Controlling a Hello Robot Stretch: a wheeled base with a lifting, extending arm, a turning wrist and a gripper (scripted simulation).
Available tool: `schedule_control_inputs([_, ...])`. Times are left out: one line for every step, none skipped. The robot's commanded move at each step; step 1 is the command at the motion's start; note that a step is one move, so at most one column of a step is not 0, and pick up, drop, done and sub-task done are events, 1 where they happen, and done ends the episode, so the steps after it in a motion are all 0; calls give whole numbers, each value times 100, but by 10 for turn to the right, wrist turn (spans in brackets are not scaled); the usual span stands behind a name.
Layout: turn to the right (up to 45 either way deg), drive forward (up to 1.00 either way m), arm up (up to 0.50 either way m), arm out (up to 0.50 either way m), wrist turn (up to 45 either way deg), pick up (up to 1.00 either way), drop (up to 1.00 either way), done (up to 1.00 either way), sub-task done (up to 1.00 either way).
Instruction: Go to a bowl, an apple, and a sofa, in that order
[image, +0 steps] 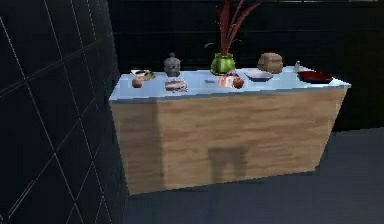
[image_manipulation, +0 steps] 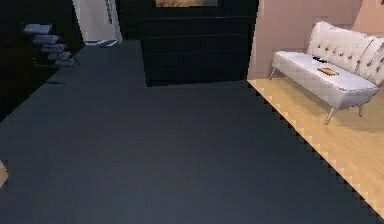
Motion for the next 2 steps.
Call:
schedule_control_inputs([0,75,0,0,0,0,0,0,0])
schedule_control_inputs([300,0,0,0,0,0,0,0,0])
